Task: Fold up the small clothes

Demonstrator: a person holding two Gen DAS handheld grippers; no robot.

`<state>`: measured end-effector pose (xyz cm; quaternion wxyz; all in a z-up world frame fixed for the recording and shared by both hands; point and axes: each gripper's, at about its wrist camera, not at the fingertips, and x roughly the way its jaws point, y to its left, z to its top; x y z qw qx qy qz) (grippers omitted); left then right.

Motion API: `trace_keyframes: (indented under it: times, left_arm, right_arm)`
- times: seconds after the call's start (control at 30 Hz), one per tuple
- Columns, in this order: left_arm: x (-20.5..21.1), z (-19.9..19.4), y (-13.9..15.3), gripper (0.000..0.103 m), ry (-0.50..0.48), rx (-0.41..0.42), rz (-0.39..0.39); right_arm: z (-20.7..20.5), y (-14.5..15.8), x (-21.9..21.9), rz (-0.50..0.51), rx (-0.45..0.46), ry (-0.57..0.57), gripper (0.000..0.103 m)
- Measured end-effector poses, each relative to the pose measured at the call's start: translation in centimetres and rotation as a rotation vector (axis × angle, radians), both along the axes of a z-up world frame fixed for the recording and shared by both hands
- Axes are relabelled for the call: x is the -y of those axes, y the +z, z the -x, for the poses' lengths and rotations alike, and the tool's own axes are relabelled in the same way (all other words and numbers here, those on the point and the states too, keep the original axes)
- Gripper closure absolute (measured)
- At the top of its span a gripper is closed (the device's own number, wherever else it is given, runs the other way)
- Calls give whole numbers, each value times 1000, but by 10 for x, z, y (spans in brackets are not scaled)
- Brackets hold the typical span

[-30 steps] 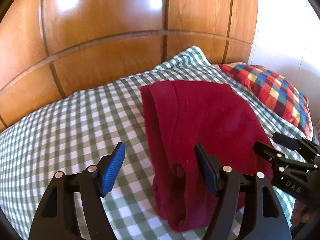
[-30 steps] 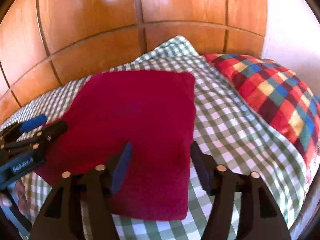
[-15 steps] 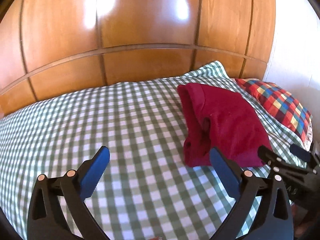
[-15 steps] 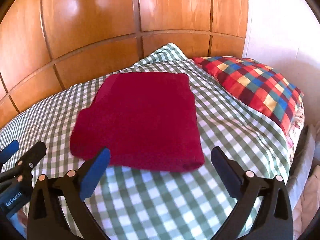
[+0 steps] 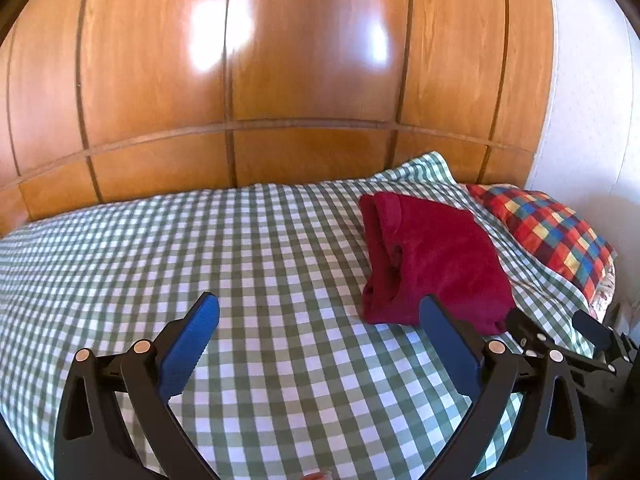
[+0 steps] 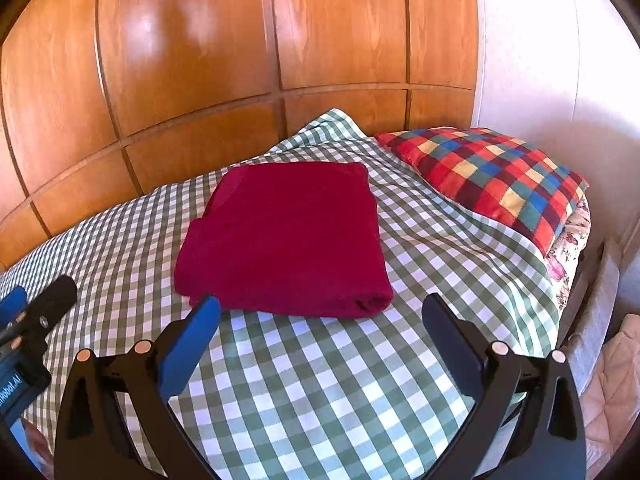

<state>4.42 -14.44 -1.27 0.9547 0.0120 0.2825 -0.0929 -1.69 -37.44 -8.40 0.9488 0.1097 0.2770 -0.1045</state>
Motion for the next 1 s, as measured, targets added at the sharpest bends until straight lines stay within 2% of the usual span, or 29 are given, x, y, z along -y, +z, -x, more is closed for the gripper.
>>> trace_keyframes:
  times: [0.2, 1.0]
  left_arm:
    - [-2, 12, 3, 4, 15, 30, -17]
    - [-8, 18, 9, 4, 19, 56, -21]
  right_arm:
    - [6, -2, -4, 4, -6, 8, 2]
    - [5, -2, -9, -3, -9, 26, 2]
